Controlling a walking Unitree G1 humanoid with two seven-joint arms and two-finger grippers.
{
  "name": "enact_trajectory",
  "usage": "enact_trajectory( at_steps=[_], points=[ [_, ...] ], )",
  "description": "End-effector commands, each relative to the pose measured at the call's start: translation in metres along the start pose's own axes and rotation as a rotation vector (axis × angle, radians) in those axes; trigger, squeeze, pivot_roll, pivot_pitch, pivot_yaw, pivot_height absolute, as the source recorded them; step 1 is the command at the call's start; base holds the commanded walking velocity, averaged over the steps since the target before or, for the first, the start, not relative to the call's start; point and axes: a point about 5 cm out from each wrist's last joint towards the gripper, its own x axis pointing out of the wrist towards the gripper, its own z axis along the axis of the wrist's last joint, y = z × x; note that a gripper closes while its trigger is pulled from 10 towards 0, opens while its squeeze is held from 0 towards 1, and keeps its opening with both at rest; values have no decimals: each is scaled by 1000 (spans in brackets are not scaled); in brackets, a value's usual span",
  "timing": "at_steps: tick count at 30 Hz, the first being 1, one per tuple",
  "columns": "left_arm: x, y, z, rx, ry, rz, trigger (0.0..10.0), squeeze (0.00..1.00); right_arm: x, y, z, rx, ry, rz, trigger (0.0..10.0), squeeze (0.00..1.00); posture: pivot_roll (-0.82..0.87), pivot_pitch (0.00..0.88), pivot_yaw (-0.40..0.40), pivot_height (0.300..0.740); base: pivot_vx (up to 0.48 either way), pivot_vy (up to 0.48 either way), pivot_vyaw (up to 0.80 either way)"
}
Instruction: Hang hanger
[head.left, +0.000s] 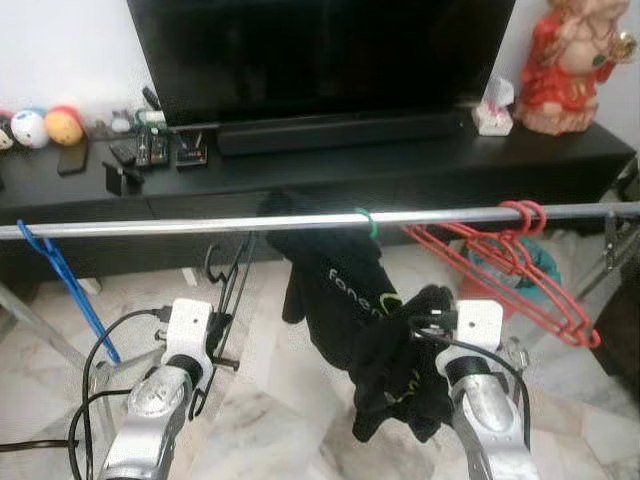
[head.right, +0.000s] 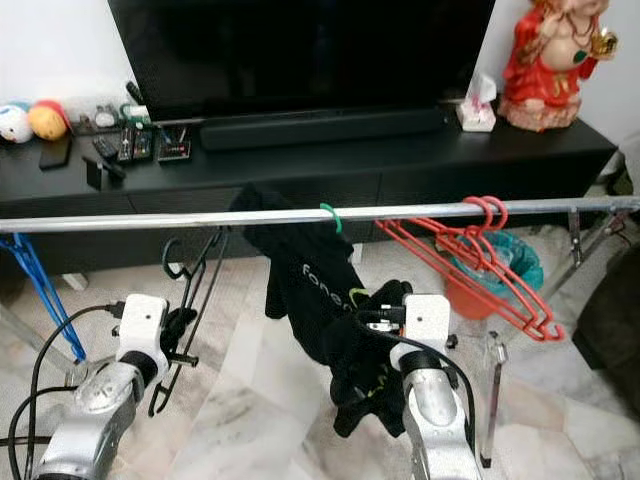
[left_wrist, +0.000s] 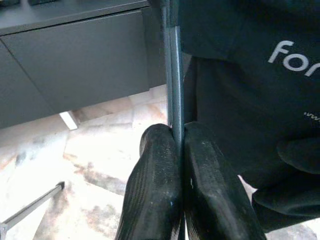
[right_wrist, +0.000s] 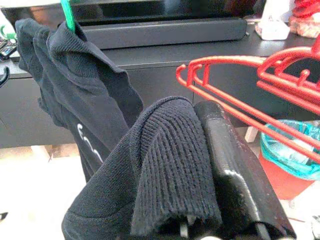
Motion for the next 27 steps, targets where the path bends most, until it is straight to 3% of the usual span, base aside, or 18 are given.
enact_trajectory(
  at_steps=[1,12,27],
  points=[
    [2,-2,7,1,-33,11,10000,0,5,-2,7,-7,-28,1,10000,0,57,0,-4,740,-330,0,0],
    [9,-13,12,-19,-50,-2,10000,0,10,-9,15,-30,-47,-6,10000,0,37,0,-18,740,-340,0,0],
    [10,-13,11,-20,-44,-8,10000,0,18,-15,15,-41,2,-64,10000,0,35,0,-19,740,-339,0,0]
  ],
)
